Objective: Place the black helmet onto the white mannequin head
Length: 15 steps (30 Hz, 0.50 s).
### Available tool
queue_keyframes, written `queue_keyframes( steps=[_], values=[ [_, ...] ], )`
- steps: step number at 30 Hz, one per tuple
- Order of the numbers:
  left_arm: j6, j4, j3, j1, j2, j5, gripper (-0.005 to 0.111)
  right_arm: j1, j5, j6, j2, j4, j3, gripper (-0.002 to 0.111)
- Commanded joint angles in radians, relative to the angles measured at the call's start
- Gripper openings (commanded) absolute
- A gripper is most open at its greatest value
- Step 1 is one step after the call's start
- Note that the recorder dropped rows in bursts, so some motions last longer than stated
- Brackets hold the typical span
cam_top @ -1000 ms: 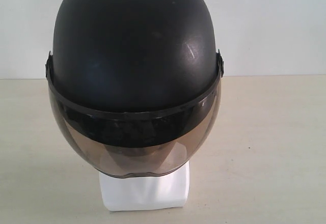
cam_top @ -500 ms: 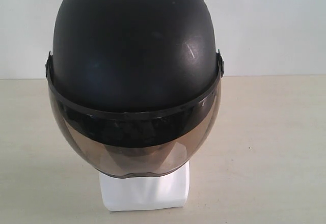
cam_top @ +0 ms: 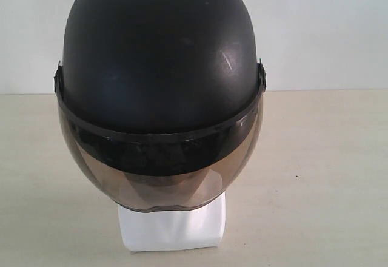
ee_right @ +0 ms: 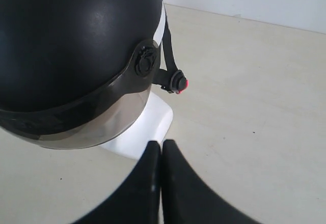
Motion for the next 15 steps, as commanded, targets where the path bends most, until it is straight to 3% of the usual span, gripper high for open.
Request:
queue_keyframes(
  steps=[1,15],
  values=[
    [0.002,0.007,0.003,-0.009,-0.004,0.003,0.004,-0.007,-0.007,-0.006,-0.081,-0.003,-0.002,0.000],
    [0.002,0.007,0.003,-0.009,-0.004,0.003,0.004,-0.009,0.008,-0.049,-0.484,-0.012,-0.002,0.000]
  ],
)
